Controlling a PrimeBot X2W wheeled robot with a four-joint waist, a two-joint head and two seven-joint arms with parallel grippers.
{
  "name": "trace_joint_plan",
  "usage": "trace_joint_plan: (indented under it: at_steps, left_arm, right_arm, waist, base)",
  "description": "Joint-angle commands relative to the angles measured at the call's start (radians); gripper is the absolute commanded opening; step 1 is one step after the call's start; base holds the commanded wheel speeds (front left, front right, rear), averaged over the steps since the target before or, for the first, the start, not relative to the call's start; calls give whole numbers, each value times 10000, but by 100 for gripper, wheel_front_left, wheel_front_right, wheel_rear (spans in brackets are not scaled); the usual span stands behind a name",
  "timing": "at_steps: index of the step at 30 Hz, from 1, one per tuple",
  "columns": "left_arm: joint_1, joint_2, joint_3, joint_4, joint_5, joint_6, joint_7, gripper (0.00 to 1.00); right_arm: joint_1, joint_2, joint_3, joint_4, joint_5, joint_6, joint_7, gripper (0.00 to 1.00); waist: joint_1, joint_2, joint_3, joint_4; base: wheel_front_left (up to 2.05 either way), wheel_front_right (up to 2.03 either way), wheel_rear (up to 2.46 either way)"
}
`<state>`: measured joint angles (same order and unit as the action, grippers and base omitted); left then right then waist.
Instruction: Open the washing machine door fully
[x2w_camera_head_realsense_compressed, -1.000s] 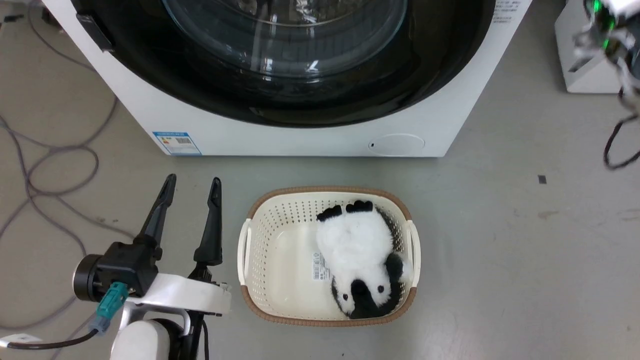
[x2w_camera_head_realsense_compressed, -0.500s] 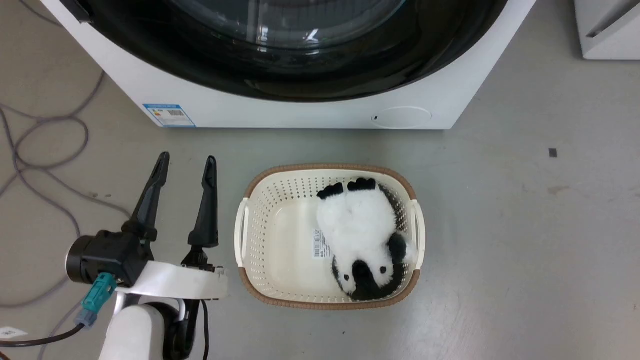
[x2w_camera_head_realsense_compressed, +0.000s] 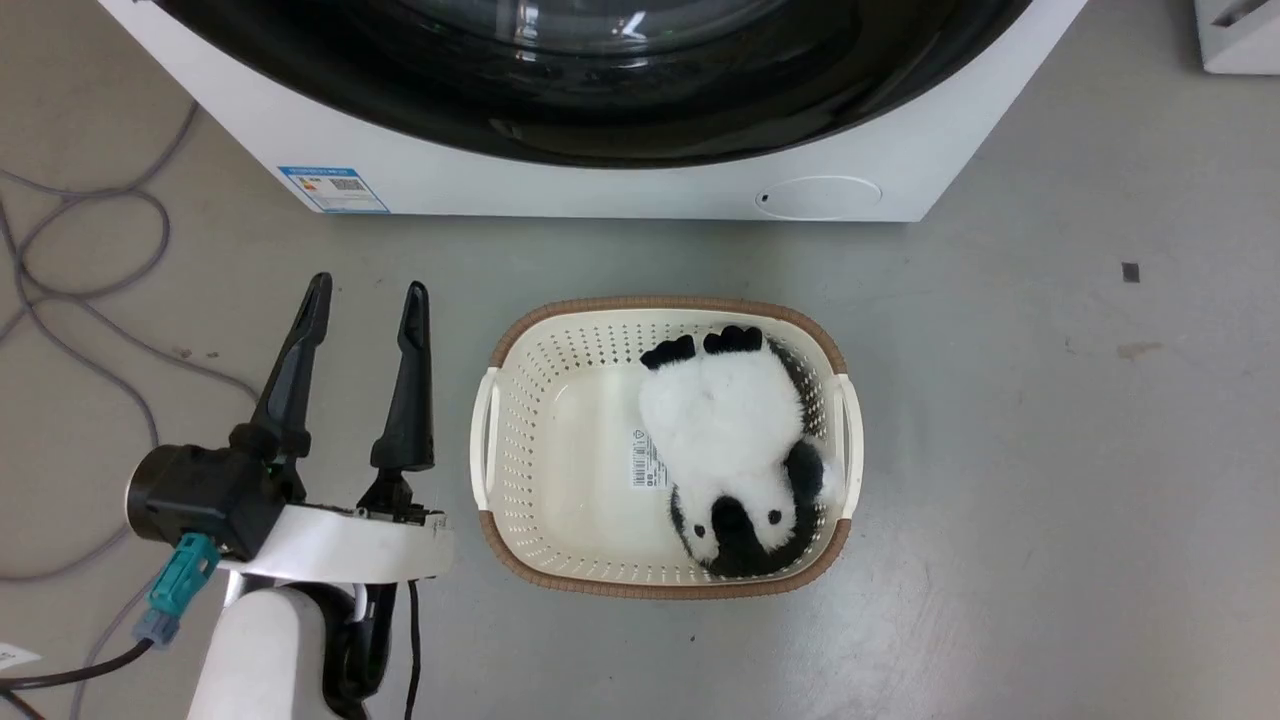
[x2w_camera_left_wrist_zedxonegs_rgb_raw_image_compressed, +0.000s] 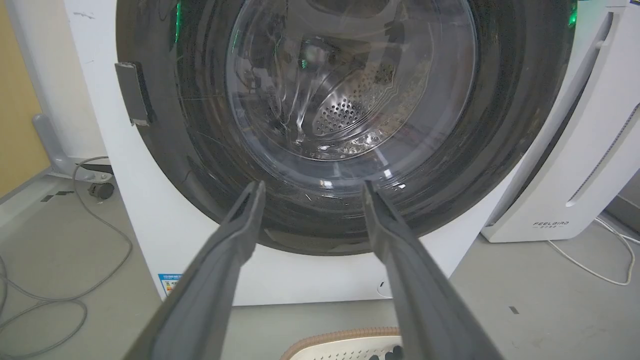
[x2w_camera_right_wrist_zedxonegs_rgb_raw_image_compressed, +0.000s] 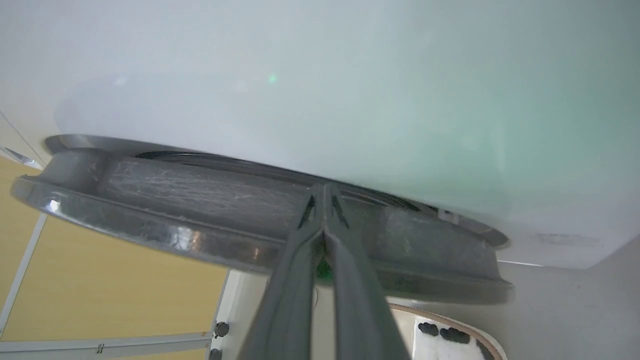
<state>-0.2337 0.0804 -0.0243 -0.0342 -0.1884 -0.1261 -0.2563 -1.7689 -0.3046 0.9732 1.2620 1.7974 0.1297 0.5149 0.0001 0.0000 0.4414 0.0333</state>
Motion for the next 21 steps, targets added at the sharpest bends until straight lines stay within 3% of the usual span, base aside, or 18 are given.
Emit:
trace_joint_plan:
  at_steps: [1, 12, 21]
  left_arm:
    - [-194, 1, 18, -21, -68, -20, -55, 100]
    - [-28, -109, 4, 188, 11, -30, -55, 100]
    - [197, -173, -44, 394, 89, -35, -55, 100]
  right_arm:
    - [-135, 80, 125, 57, 125, 10, 245, 0]
    - [909, -30, 261, -687, 255, 10, 1564, 0]
    - [1900, -360, 308, -1438, 404, 10, 1998, 0]
  waist:
    - [-1, 0, -21, 1]
    - [-1, 0, -530, -33]
    - [-1, 0, -1083, -15]
  base:
    - [0, 0, 0]
    - [0, 0, 0]
    - [0, 0, 0]
